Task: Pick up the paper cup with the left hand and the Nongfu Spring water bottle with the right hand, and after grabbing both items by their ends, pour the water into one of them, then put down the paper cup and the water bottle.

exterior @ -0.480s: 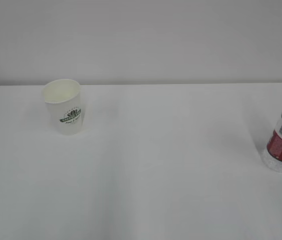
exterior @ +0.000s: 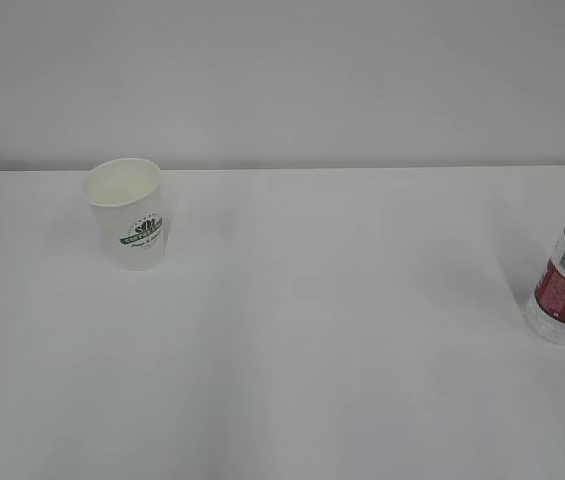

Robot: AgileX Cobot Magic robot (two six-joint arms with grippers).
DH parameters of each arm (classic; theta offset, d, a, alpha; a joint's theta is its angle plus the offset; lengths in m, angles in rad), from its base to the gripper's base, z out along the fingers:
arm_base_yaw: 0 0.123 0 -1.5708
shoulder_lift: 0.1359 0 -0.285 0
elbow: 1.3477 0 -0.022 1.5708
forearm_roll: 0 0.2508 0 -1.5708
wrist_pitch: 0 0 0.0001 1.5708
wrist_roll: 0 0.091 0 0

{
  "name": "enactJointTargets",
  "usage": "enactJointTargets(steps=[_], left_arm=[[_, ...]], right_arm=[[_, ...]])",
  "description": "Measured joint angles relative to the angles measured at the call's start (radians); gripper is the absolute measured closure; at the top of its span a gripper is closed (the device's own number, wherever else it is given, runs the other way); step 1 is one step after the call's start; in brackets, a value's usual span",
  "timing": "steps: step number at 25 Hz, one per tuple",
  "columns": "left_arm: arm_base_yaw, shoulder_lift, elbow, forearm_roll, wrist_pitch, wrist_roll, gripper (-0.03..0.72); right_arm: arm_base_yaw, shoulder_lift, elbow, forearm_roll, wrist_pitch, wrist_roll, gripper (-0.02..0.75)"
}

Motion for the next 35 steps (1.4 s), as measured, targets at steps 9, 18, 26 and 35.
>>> enactJointTargets(steps=[9,18,26,35], left_arm=[[0.0,0.0,0.0,0.0,0.0,0.0,0.109],[0.0,0.0,0.0,0.0,0.0,0.0,0.109],[0.0,0.0,0.0,0.0,0.0,0.0,0.109],[0.0,0.0,0.0,0.0,0.0,0.0,0.109]], right_arm=[[0.0,0.0,0.0,0.0,0.0,0.002,0.17],[0.0,0.0,0.0,0.0,0.0,0.002,0.17],[0.0,0.0,0.0,0.0,0.0,0.002,0.17],[0.0,0.0,0.0,0.0,0.0,0.002,0.17]])
